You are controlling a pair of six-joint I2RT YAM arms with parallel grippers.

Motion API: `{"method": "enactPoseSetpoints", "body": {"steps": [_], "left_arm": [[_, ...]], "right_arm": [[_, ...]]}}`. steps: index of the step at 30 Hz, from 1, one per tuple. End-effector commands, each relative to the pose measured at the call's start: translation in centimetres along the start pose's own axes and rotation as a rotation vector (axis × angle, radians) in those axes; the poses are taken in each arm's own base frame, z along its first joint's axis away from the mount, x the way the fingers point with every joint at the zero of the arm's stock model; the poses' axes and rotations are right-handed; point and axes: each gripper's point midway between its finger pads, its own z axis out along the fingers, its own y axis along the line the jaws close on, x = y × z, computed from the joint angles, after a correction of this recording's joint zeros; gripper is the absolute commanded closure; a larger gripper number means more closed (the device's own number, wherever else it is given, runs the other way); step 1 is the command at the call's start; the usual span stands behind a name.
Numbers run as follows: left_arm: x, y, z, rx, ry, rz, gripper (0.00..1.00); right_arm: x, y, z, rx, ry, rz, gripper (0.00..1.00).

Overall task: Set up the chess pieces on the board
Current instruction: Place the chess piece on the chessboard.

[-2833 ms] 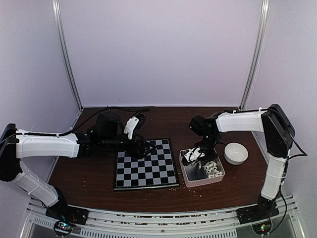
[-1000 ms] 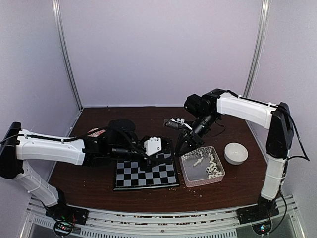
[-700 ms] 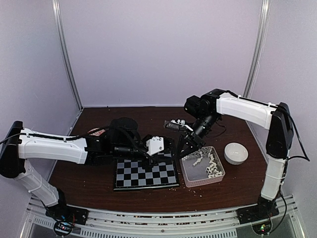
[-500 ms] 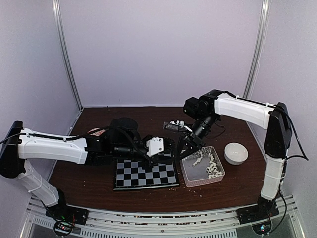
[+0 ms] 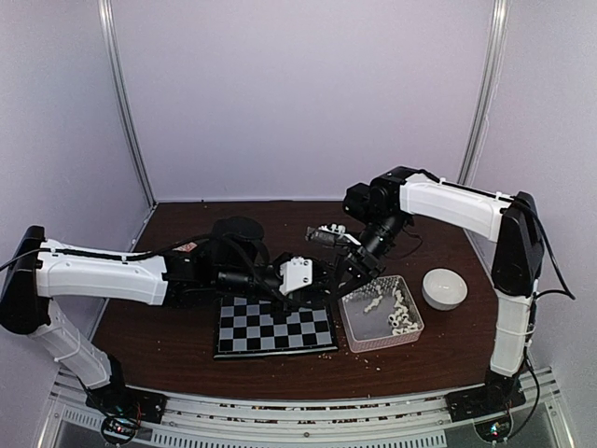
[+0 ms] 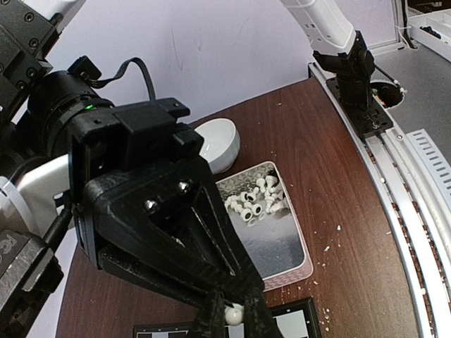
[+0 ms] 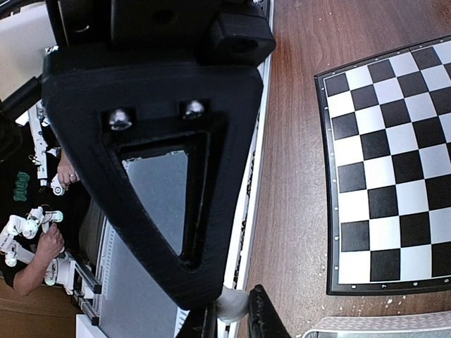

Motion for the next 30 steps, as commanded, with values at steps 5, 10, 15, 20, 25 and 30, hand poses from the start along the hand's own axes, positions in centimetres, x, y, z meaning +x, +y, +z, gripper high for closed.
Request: {"method": "enactPoseSetpoints", "body": {"steps": [5, 10, 15, 20, 25, 30], "left_arm": [[-0.1, 0.4, 0.4, -0.004, 0.004, -0.002, 0.82], [0.1, 0.4, 0.4, -0.006, 0.013, 0.001, 0.85], [-0.5, 0.5, 0.4, -0.007, -0.009, -0.005, 0.89], [-1.0, 0.7, 0.1, -0.021, -0.03, -0.011, 0.8], [-1.4, 0.7, -0.1, -0.027, -0.041, -0.011, 0.78], [-1.3, 0.4, 0.1, -0.017, -0.04, -0.019, 0.82]], "right_arm": [[-0.4, 1.5, -0.1, -0.065, -0.016, -0.03, 0.91], [-0.3, 2.0, -0.2, -0.081, -0.016, -0.039, 0.91], [-0.5, 1.8, -0.1, -0.082, -0.02, -0.03, 0.91], [-0.6, 1.5, -0.1, -0.071, -0.021, -0.017, 0.91], [-0.5, 1.2, 0.0, -0.069, -0.019, -0.007, 0.91], [-0.6, 0.9, 0.1, -0.063, -0.02, 0.0, 0.91]]}}
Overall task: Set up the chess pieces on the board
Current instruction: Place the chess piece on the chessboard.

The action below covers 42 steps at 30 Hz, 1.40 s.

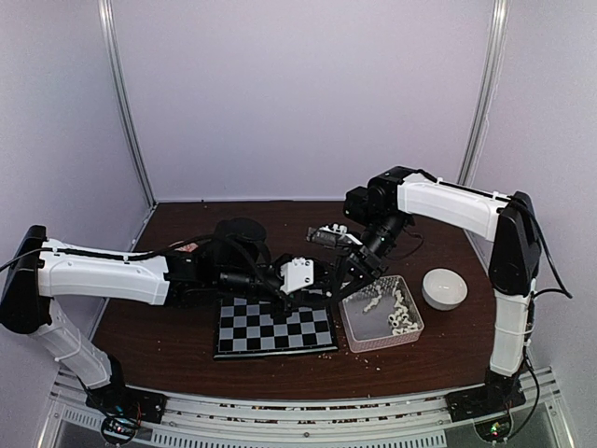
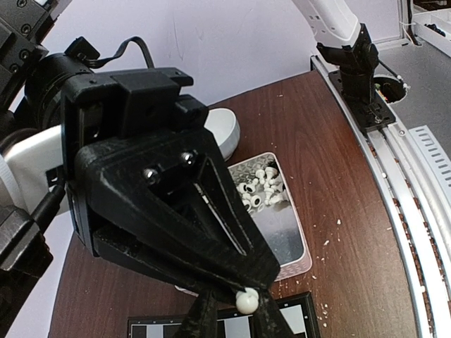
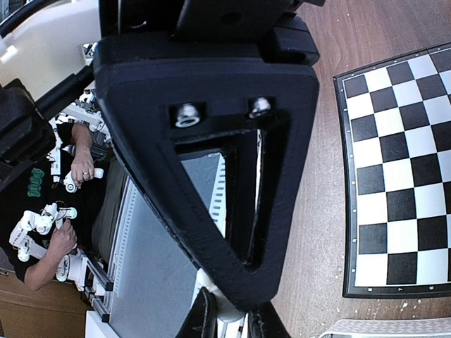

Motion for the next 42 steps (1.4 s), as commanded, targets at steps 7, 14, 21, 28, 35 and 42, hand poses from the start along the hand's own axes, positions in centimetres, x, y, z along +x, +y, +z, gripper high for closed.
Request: {"method": "enactPoseSetpoints", "body": {"steps": [7, 14, 21, 28, 35, 42], "left_arm": [[-1.8, 0.4, 0.0, -0.008, -0.063, -0.004, 0.91], [-2.4, 0.7, -0.3, -0.025, -0.077, -0.006, 0.82], [-2.3, 0.5, -0.3, -0.023, -0.073, -0.007, 0.79], [-2.5, 0.4, -0.5, -0.026, -0.079, 0.0, 0.8], [-2.7, 0.3, -0.7, -0.025, -0.083, 0.005, 0.83], [-2.7, 0.3, -0.8, -0.03, -0.082, 0.007, 0.77]], "right_arm": [[-0.9, -0.3, 0.1, -0.003, -0.021, 0.006, 0.91], [-0.9, -0.6, 0.2, -0.004, -0.022, 0.017, 0.91], [-0.7, -1.0, 0.2, 0.011, -0.014, 0.015, 0.91], [-0.7, -1.2, 0.3, 0.003, -0.019, 0.055, 0.91], [-0.6, -1.9, 0.5, 0.017, -0.01, 0.076, 0.91], [-0.6, -2.5, 0.5, 0.038, -0.007, 0.093, 0.92]]}}
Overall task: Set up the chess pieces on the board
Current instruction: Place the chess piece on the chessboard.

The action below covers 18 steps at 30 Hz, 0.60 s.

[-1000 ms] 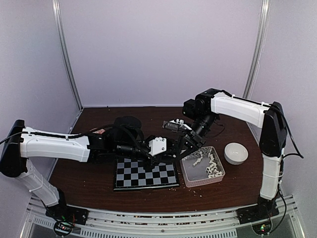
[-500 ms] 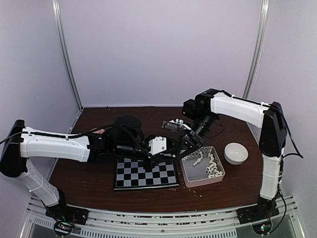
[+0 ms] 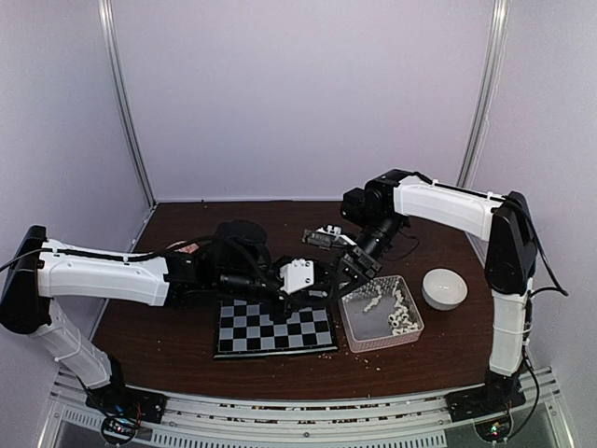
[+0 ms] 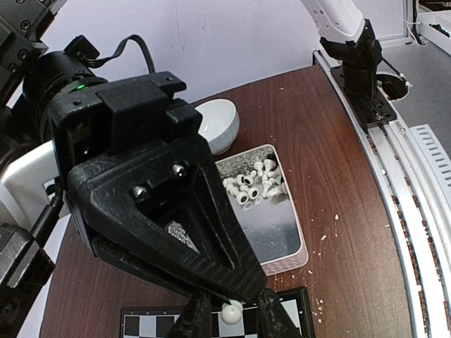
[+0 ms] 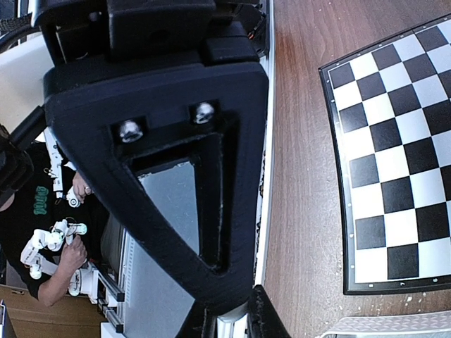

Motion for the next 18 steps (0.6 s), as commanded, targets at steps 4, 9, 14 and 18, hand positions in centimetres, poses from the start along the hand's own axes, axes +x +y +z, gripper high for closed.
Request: {"method": "enactPoseSetpoints", "body": {"steps": [4, 9, 14, 18], "left_arm": [[-2.9, 0.4, -0.5, -0.017, -0.094, 0.028, 0.82], [-2.1, 0.3, -0.1, -0.012, -0.066, 0.016, 0.91], [-1.7, 0.3, -0.4, -0.023, -0.047, 0.002, 1.0], [-1.1, 0.6, -1.5, -0.05, -0.004, -0.032, 1.0]], "right_arm": [[-0.7, -1.0, 0.2, 0.019, -0.007, -0.011, 0.92], [-0.7, -0.5, 0.1, 0.007, -0.01, -0.019, 0.92], [-0.5, 0.1, -0.2, -0.011, -0.015, -0.037, 0.81], [-0.4, -0.3, -1.7, 0.011, -0.042, -0.036, 0.42]]}}
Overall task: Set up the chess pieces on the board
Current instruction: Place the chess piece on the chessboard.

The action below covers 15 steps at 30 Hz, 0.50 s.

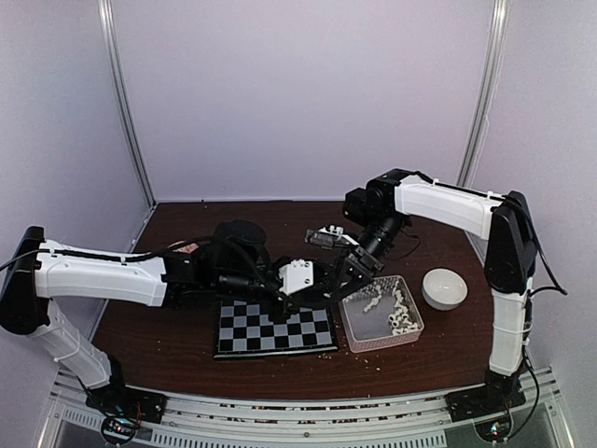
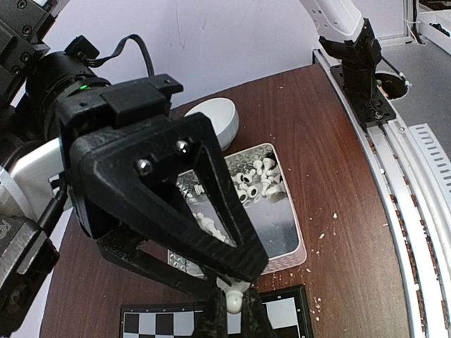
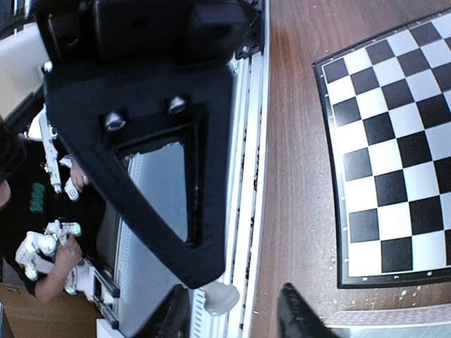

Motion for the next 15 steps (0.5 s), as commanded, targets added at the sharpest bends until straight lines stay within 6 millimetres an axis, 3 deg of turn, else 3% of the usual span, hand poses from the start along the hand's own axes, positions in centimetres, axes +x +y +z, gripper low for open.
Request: {"method": "enactPoseSetpoints", "body": {"steps": [1, 4, 9, 15], "left_arm": [[-1.0, 0.9, -1.7, -0.057, 0.0, -0.039, 1.0], [1.2, 0.8, -2.5, -0.073, 0.112, -0.121, 1.0], [7.5, 0.5, -4.3, -0.085, 0.424, -0.357, 1.0], [14.1, 1.1, -9.4, -0.251, 0.687, -0.635, 1.0]], "right_arm": [[-0.8, -0.1, -1.9, 0.007, -0.065, -0.032, 0.39], [-0.5, -1.1, -4.4, 0.05, -0.116, -0.008, 0.34], [0.5, -2.6, -9.2, 0.19, -0.205, -0.009, 0.34], [2.7, -7.1, -13.9, 0.646, -0.273, -0.002, 0.34]]}}
